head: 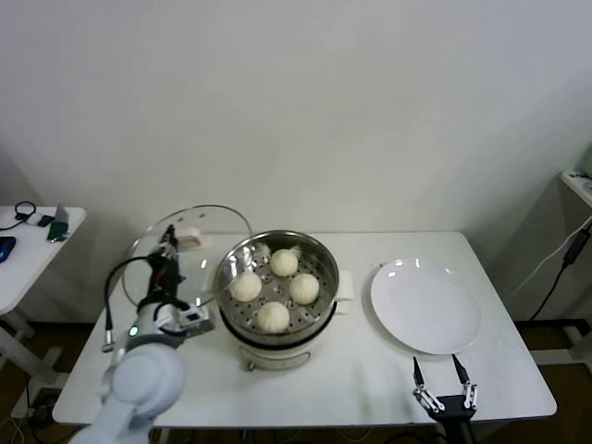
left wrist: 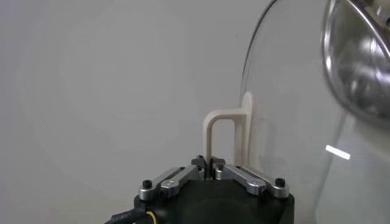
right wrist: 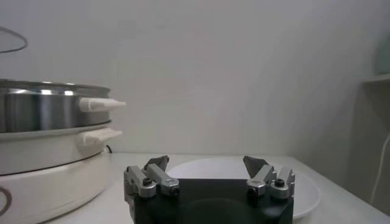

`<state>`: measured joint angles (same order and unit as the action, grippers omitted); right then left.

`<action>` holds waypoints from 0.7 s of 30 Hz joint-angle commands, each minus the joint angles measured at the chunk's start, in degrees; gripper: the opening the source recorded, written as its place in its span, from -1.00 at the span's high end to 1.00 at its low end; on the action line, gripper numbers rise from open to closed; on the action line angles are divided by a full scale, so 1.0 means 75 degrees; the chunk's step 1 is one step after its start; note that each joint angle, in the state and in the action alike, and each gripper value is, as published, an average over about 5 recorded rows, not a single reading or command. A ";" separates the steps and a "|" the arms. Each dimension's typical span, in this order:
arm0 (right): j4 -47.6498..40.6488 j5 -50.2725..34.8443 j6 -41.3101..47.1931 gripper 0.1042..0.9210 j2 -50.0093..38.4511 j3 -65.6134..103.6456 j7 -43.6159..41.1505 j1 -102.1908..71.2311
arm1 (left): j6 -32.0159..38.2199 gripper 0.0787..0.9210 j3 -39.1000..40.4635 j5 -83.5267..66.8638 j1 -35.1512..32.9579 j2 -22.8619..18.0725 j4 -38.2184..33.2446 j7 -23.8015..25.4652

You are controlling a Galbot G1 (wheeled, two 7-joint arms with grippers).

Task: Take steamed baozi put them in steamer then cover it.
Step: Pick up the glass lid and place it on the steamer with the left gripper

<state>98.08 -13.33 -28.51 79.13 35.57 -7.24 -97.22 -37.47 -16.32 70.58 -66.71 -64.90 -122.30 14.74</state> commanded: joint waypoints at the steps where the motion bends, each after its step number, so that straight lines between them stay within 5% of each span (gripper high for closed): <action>1: -0.0308 -0.0003 -0.0046 -0.76 -0.0069 -0.0059 0.0010 0.0295 | -0.0529 0.86 0.1528 0.1846 0.0636 -0.0798 -0.0117 0.0865; 11: -0.0472 -0.0253 -0.0192 -0.76 -0.0176 -0.0052 0.0029 0.0340 | -0.0370 0.86 0.2301 0.3324 0.0908 -0.2453 0.0811 0.0987; 21: -0.0648 -0.0308 -0.0392 -0.76 -0.0205 -0.0140 0.0087 0.0382 | -0.0166 0.86 0.2391 0.3990 0.0607 -0.3172 0.1369 0.0776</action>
<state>94.01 -15.21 -30.81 77.65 34.73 -6.77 -94.70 -38.58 -0.88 94.73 -62.35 -83.38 -114.67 19.86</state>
